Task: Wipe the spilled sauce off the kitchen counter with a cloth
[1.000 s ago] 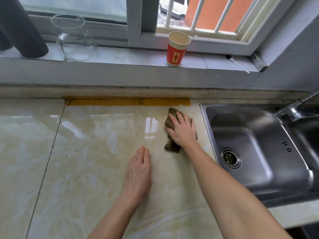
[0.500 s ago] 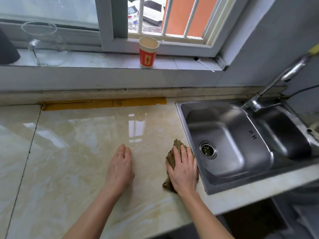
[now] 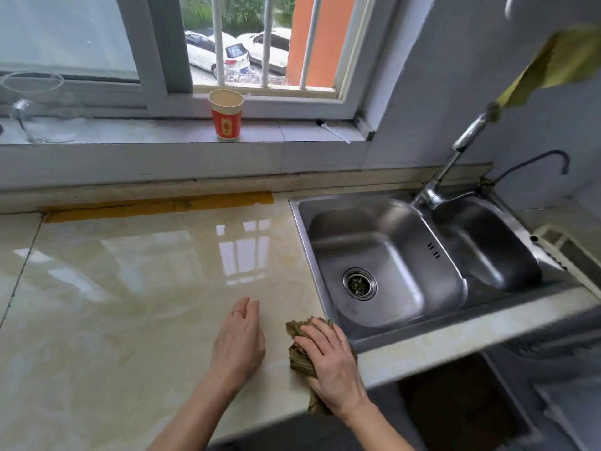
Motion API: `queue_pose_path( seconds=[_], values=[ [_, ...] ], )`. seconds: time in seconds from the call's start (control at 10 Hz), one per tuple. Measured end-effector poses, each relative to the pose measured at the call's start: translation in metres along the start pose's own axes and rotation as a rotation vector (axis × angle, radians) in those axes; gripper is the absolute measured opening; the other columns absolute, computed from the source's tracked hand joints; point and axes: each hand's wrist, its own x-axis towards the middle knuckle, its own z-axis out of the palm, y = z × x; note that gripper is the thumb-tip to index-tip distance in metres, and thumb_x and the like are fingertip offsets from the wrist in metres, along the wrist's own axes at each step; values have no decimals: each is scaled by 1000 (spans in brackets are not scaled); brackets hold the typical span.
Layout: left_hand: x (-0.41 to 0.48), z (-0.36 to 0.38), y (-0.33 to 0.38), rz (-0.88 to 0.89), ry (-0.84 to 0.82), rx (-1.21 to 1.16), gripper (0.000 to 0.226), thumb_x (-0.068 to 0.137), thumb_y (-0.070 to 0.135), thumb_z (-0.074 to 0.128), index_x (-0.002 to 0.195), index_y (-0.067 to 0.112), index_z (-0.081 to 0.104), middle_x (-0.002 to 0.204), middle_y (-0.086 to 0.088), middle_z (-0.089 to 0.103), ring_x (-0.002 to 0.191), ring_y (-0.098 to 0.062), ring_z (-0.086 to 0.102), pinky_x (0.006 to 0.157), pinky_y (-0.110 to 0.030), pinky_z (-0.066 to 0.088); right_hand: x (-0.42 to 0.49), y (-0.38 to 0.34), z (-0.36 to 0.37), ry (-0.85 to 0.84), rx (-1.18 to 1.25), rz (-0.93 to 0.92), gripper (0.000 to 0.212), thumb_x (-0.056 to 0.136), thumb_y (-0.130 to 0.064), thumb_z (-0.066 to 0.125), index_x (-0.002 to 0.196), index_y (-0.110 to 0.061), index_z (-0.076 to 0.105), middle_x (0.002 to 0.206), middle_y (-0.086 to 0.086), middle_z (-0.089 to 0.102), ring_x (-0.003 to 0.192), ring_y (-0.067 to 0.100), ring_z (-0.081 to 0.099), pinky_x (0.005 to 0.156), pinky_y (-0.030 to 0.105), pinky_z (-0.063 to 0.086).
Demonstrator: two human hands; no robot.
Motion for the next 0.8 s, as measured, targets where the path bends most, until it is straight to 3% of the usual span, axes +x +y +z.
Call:
queue_pose_path(
  seconds=[0.1,0.2,0.3,0.4,0.5,0.6,0.7,0.8],
  values=[
    [-7,9,19,-2,-15,1,47,88,7,43,134,3,41,145,-19,35,133,-32,37,107,-33,33,-9,23,-9,14,9,-22,39,70,-30,54,109,-23,60,122,-4,58,125,23,49,107,43,32],
    [-11,21,46,-11,0,-2,46,89,9,43,135,5,41,146,-16,35,132,-30,38,106,-33,34,-19,49,-22,-2,47,96,37,69,-29,51,105,-25,57,116,-4,56,116,23,51,101,37,35],
    [-12,37,80,-1,-11,-18,49,90,11,44,138,7,38,146,-13,34,132,-27,38,105,-32,34,-21,82,-37,15,153,323,30,75,-33,53,102,-25,60,104,-6,59,99,23,56,86,28,34],
    [-11,48,105,9,-12,-53,51,88,12,48,137,8,39,144,-11,36,129,-27,40,104,-31,35,1,103,-61,126,365,646,24,89,-29,63,110,-18,65,103,1,61,98,28,54,79,26,31],
    [-7,56,131,29,14,-95,50,86,11,50,135,9,41,140,-9,39,125,-26,42,100,-31,37,37,129,-92,207,506,904,27,94,-32,62,112,-11,62,111,12,60,110,34,52,90,36,37],
    [-4,57,151,31,48,-128,49,87,12,50,135,10,40,140,-7,40,124,-23,42,101,-29,36,69,148,-113,203,607,1050,40,93,-46,56,118,-14,57,125,13,55,120,36,48,98,42,38],
    [1,58,160,40,84,-137,49,86,10,51,134,10,42,138,-7,41,122,-23,44,101,-29,37,92,174,-120,136,774,1187,60,92,-55,53,136,-15,47,141,13,42,129,35,40,108,43,35],
    [3,58,163,34,101,-140,48,87,12,51,134,10,42,138,-6,41,121,-22,43,100,-28,36,88,186,-115,-7,788,1201,68,93,-51,52,149,-16,33,152,14,29,136,35,34,112,46,32]
  ],
)
